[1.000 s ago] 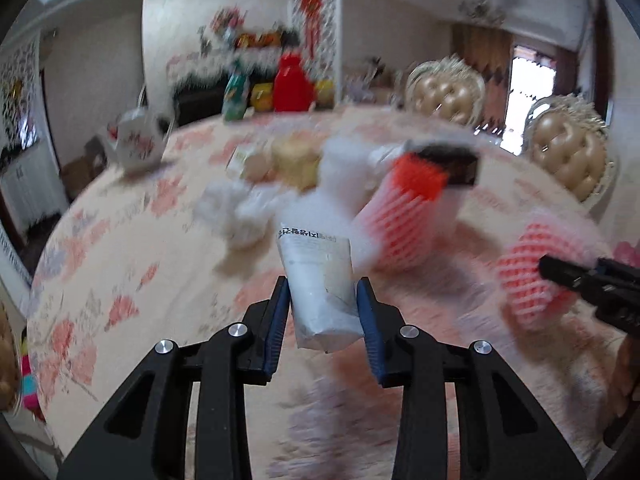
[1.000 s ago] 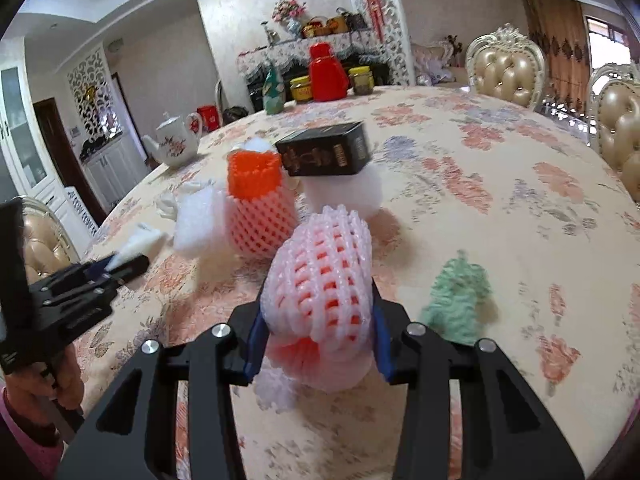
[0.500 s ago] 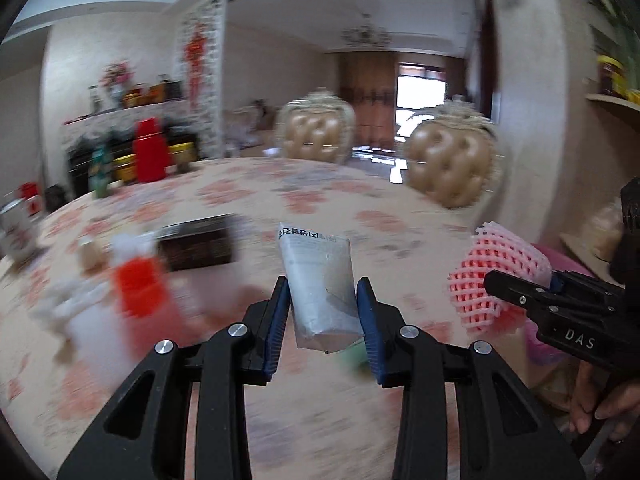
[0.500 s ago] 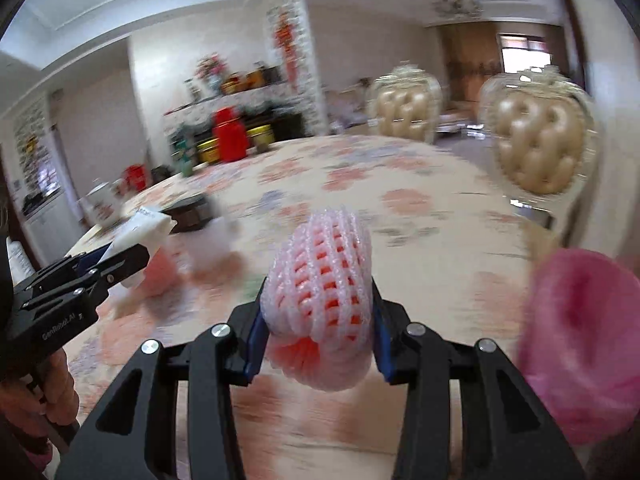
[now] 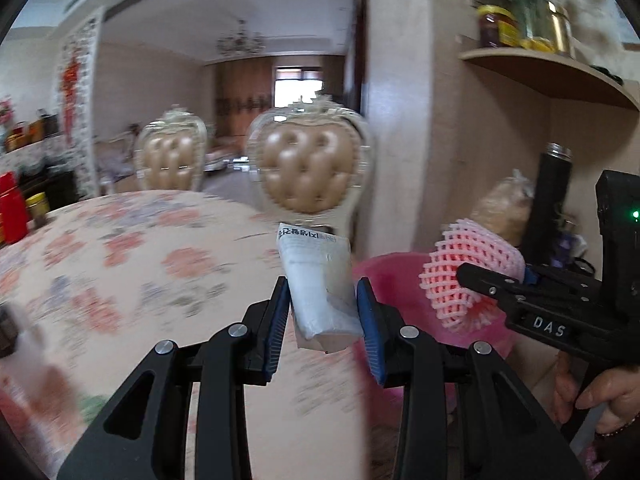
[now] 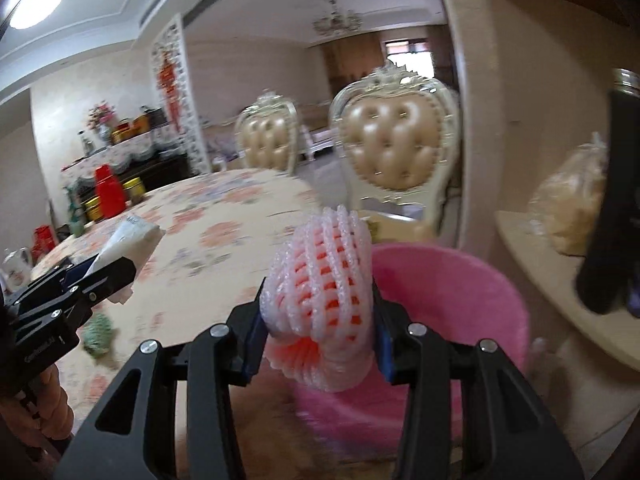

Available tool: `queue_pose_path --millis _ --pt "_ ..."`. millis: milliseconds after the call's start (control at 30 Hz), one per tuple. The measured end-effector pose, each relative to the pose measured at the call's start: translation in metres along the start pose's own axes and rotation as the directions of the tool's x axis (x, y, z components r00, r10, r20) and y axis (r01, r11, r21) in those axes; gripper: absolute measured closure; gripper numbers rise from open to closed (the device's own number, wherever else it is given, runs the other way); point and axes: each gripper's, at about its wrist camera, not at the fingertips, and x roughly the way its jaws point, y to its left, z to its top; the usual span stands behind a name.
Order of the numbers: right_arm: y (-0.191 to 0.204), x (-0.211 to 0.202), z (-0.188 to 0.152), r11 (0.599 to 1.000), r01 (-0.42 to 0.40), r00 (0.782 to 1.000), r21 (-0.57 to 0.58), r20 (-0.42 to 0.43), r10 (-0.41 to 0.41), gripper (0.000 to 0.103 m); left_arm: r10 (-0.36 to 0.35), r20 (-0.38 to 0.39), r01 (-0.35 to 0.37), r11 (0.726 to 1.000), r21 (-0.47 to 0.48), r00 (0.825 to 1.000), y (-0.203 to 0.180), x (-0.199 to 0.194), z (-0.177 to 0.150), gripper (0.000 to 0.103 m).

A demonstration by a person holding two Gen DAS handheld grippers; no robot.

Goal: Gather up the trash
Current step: 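Carry both items to the pink bin and open both tools to drop them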

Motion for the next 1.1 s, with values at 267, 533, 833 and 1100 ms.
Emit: queue_pose_path --millis 267,533,833,1100 --pt "-0.058 0.000 -0.006 0.996 0.079 0.997 0.029 0.000 -0.079 0.052 -0.174 -0.045 0.174 0.985 -0.006 0.984 -0.053 0.066 0.014 0.068" --pt "-0.093 0.014 -0.011 0.992 0.064 0.998 0.112 -0.032 -0.061 0.027 -0.215 -0.153 0.213 0.977 -0.029 0.965 -0.069 0.123 0.001 0.067" --pt "-0.105 -0.003 -0.008 0.985 0.048 0.999 0.167 0.017 -0.052 0.024 -0.198 -0.126 0.189 0.979 -0.076 0.972 -0.048 0.111 -0.002 0.022" --pt "-0.078 -0.022 -0.004 0.990 0.030 0.999 0.137 0.031 -0.035 0.024 -0.027 -0.072 0.022 0.997 -0.068 0.997 -0.005 0.045 -0.002 0.010"
